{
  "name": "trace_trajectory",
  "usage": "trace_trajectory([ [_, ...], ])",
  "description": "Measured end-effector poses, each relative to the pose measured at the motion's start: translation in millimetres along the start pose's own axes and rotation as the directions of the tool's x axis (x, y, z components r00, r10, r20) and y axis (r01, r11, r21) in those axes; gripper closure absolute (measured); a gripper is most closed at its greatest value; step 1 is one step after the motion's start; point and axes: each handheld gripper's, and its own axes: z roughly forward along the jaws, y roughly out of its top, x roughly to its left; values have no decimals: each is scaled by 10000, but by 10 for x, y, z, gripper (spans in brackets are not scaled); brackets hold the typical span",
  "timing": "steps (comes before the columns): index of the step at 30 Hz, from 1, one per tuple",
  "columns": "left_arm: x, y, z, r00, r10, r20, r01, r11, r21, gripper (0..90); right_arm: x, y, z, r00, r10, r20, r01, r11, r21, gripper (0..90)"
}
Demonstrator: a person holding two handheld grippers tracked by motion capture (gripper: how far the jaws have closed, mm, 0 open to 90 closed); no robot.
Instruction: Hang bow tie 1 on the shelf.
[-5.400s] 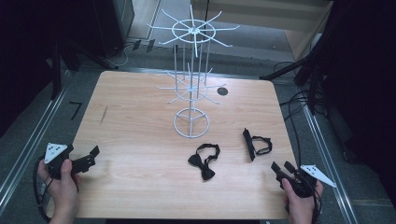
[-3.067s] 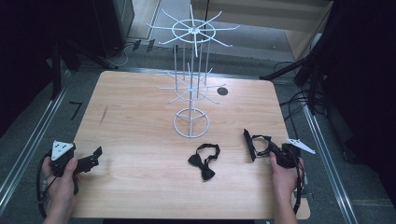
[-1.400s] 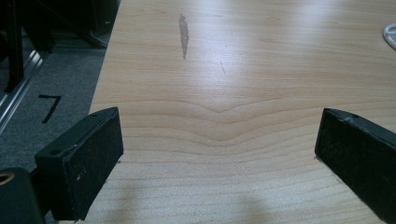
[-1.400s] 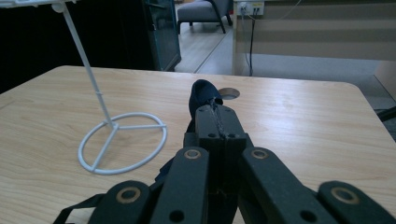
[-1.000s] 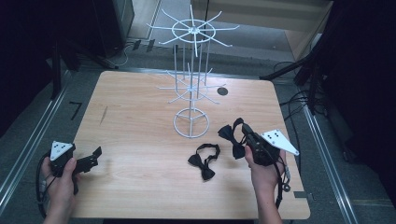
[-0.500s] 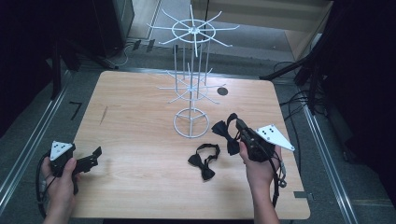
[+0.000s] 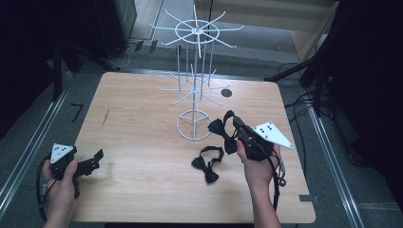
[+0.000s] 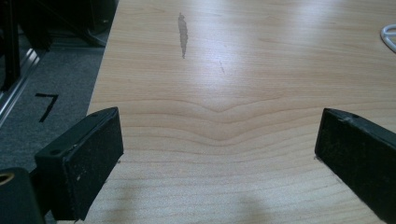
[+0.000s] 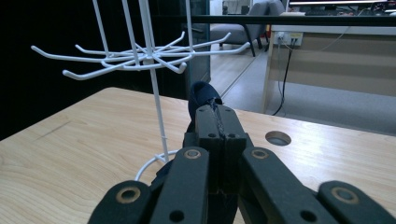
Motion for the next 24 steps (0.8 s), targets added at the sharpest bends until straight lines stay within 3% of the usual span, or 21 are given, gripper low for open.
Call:
trace_trajectory([
  [24,-6,4,8,9999,147,72,-148,9998,129,14,107,145,47,9995,-183,-273,177,9995,-243,900],
])
